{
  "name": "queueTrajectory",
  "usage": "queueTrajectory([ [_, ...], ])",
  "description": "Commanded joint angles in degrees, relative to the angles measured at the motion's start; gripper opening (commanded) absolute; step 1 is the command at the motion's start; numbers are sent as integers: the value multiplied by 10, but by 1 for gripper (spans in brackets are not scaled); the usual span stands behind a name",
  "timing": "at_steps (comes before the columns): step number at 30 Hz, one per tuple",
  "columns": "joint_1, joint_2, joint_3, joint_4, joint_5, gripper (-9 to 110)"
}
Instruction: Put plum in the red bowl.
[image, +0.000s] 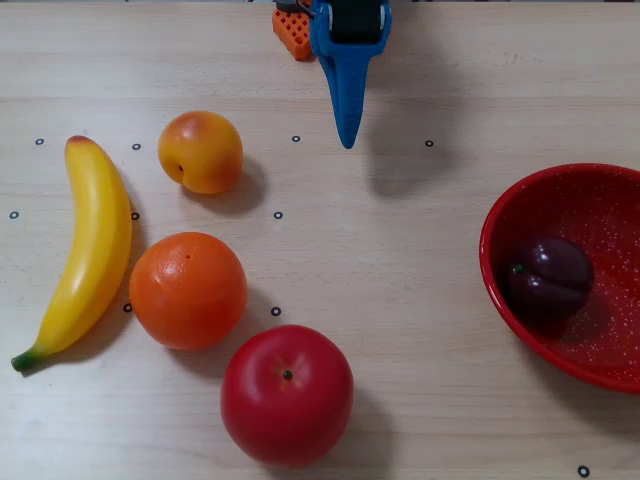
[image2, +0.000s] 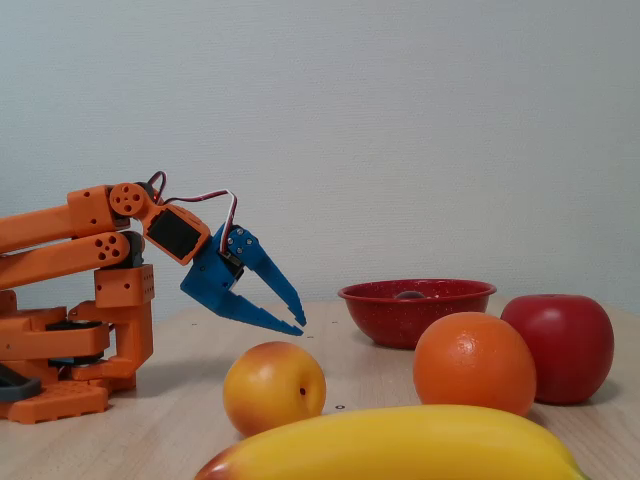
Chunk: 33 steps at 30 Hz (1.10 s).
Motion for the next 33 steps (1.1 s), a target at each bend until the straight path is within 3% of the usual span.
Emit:
queueTrajectory([
  [1,5,12,23,-18,-1,0],
  [33,-14,12,23,-18,-25,0],
])
